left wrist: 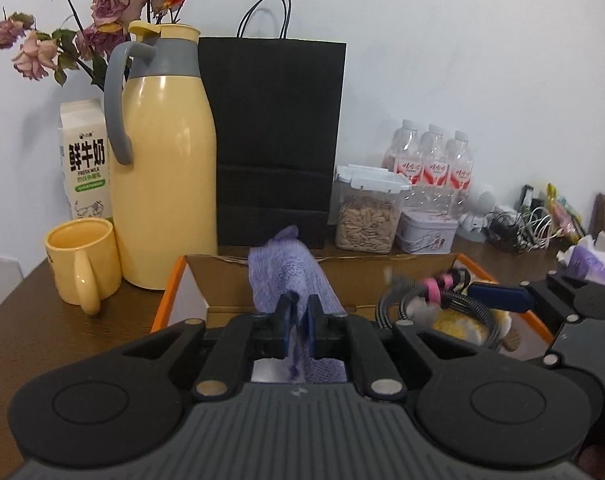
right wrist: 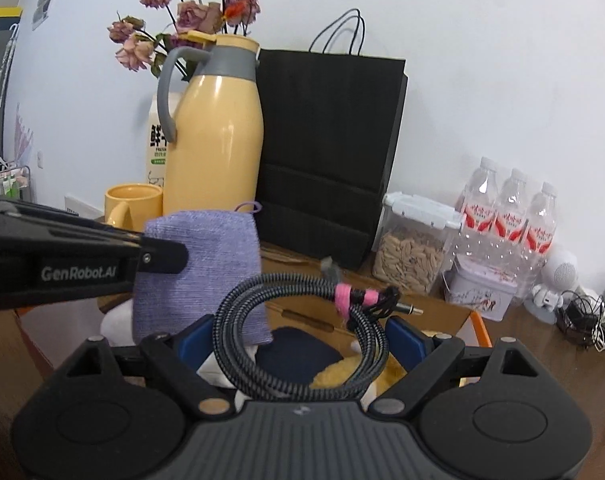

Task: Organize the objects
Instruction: 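Carry the purple pouch and black cable into the cardboard box, open both grippers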

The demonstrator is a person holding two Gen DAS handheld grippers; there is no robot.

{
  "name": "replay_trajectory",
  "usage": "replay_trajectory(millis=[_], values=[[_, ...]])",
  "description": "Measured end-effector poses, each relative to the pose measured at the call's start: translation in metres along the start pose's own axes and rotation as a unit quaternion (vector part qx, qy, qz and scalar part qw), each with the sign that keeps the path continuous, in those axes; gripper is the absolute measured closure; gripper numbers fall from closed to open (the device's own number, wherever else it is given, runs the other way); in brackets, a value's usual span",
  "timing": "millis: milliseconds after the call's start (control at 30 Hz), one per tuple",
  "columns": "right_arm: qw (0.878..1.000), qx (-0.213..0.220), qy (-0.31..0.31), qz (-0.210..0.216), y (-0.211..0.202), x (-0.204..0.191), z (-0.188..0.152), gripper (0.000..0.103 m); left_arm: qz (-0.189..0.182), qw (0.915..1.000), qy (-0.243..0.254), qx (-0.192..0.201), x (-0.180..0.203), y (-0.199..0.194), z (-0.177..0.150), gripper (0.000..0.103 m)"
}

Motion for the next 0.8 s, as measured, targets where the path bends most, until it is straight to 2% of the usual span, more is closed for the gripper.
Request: replay_trajectory(millis=[33, 67, 100, 133, 200, 567, 800], values=[[1.0, -0.001, 0.003, -0.001, 0.0, 0.001, -0.001, 0.013, 0.005, 1.0, 0.003, 0.0, 0.0, 0.0, 0.0, 0.067], [1.0, -0.003, 0.003, -0.001, -0.001, 0.002, -0.001, 0.008, 0.009, 0.9999, 0.003, 0.002, -0.001, -0.002, -0.001, 0.048], [1.0, -0.004, 0.006, -0.002, -0.002, 0.004, -0.002, 0.004, 0.016, 0.9998, 0.0, 0.007, -0.002, -0.004, 0.0, 0.011], [1.0, -0.005, 0.009, -0.003, -0.003, 0.005, -0.003, 0.0, 0.024, 0.9995, -0.005, 0.018, -0.004, -0.007, 0.001, 0.0], [1.0, -0.011, 0.014, 0.001, -0.005, 0.007, -0.005, 0.0, 0.029, 0.9989, -0.007, 0.036, -0.004, -0.013, 0.004, 0.0], [1.0, -0.009, 0.019, -0.002, -0.012, 0.008, -0.006, 0.0, 0.036, 0.9987, -0.008, 0.035, -0.003, -0.017, 0.005, 0.0], [1.0, 0.0, 0.02, 0.001, -0.024, 0.008, -0.005, 0.0, 0.038, 0.998, -0.015, 0.048, -0.006, -0.031, 0.003, 0.0]])
Point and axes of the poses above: each gripper's, at about its wrist camera, not at the fingertips, and y roughly the way its jaws point, x to its right, z to its top, the point moved 8 cm from there along y, roughly the way its jaws point, and after that the axes turned 7 degrees about -x, right-handed, at the moved point
